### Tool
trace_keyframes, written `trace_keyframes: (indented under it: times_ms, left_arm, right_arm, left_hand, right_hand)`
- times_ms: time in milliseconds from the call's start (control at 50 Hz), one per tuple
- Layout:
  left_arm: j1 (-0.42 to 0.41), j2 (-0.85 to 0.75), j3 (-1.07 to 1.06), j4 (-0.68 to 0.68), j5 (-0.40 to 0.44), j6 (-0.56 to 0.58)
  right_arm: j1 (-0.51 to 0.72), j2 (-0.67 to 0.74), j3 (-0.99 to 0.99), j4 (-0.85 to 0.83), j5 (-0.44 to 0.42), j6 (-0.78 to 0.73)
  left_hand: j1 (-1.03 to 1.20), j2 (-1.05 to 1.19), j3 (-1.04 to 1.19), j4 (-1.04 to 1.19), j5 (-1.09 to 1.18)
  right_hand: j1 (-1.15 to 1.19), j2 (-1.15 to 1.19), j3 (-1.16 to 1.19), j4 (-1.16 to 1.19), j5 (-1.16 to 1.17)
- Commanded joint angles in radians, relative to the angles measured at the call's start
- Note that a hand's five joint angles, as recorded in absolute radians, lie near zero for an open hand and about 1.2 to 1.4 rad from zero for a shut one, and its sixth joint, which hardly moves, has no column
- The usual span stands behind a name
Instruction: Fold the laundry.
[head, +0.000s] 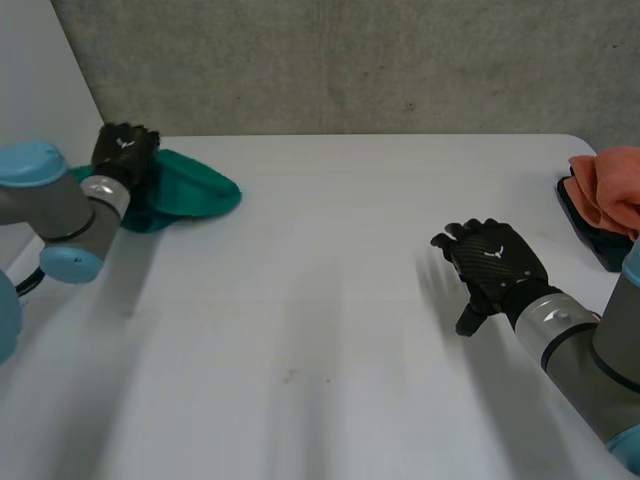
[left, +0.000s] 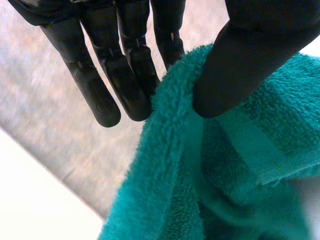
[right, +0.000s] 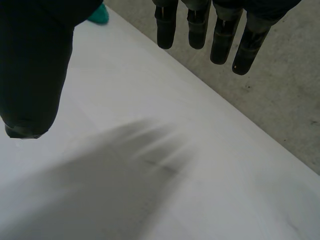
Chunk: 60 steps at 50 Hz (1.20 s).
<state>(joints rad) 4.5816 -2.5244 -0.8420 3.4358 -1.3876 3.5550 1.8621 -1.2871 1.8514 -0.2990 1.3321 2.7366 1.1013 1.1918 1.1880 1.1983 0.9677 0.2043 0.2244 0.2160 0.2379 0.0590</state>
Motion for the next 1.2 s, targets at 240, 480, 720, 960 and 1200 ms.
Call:
trace_keyframes:
  times_ms: [240,480,720,960,1200]
  left_arm:
    - [-0.619,0.348,-0.462,-0.045,-0.001,-0.492]
    - [-0.661,0.355,-0.468,-0.096,-0.062,-0.484]
    - [-0.446,0.556,-0.615,-0.095,-0.088,-0.466]
    - [-0.348,0.549,-0.77,-0.099,-0.079,-0.144]
    - [-0.389,0.378,-0.747,-0.086,-0.086,-0.105]
  right_arm:
    - [-0.135,-0.061,-0.012,0.0,-0.001,0.011]
    - [-0.143,-0.061,-0.015,0.001,-0.01,0.009]
    - [-0.132,-0.124,-0.061,0.22,-0.056,-0.053]
    - [-0.117,-0.147,-0.078,0.499,-0.062,-0.111]
    - [-0.078,0.023,-0.027,0.267,-0.062,0.092]
  left_hand:
    - [0.295,0.204,0.208,0.198,0.254]
    - [-0.885,-0.975,-0.972,-0.982,-0.926]
    - [-0.832,-0.923,-0.919,-0.929,-0.873]
    - [-0.806,-0.896,-0.892,-0.903,-0.847]
    - [-0.715,-0.805,-0.801,-0.812,-0.756]
  right_hand:
    - [-0.03,-0.05,-0.041,-0.063,-0.059]
    - [-0.03,-0.05,-0.041,-0.063,-0.059]
    - [-0.03,-0.05,-0.041,-0.063,-0.059]
    - [-0.03,-0.05,-0.041,-0.063,-0.059]
    - [0.007,-0.013,-0.005,-0.027,-0.023]
